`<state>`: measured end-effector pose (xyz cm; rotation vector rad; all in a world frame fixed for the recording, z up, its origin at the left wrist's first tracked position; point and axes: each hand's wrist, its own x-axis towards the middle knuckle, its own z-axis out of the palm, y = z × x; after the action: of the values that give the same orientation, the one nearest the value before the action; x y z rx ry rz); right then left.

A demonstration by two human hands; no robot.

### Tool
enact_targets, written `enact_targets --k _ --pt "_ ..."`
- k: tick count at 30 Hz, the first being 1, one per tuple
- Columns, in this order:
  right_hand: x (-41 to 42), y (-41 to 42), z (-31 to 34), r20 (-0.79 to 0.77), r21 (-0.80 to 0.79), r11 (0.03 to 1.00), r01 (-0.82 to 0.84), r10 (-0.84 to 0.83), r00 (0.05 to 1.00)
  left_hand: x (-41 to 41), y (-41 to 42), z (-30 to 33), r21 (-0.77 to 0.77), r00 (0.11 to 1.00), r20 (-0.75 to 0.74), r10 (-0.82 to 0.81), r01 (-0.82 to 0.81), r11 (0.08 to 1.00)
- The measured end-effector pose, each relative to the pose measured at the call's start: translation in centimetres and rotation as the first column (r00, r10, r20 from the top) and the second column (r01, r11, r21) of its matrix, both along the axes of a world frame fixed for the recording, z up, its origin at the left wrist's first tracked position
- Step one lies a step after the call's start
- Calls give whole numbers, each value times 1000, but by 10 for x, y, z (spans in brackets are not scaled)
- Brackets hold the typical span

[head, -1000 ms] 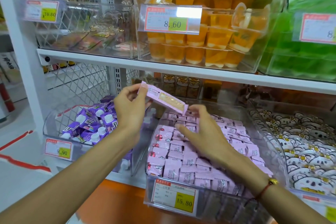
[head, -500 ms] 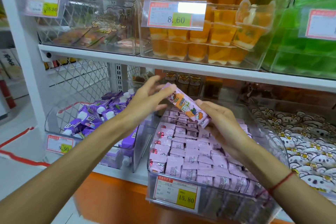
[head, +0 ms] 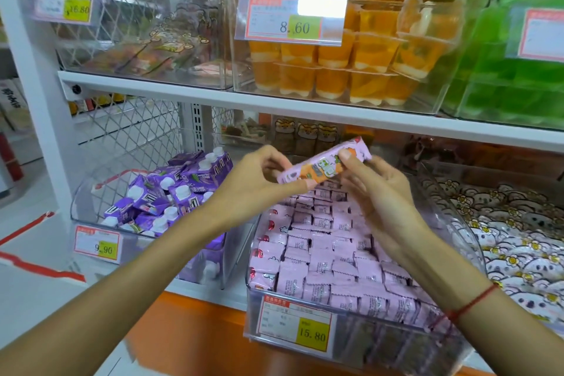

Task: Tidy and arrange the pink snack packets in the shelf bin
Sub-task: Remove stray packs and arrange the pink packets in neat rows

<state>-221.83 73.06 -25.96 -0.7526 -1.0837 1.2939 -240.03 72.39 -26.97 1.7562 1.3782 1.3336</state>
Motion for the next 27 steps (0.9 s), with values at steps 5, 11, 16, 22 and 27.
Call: enact_targets --k 5,11,16,22,27 --pt "-5 -6 1 121 187 980 61 -85 989 5 -4 6 203 955 -297 -25 89 975" --pt "-5 3 -6 268 106 991 -81 50 962 7 1 4 106 972 148 -183 168 980" --pt "-11 8 -25 541 229 962 -151 3 841 6 7 -3 103 970 213 -114 94 990" --pt "-21 20 -31 587 320 943 -93 -120 800 -8 9 -6 309 993 107 -47 12 951" --pt "-7 27 -53 938 190 961 -202 -117 327 -20 10 -14 370 997 -60 57 -31 929"
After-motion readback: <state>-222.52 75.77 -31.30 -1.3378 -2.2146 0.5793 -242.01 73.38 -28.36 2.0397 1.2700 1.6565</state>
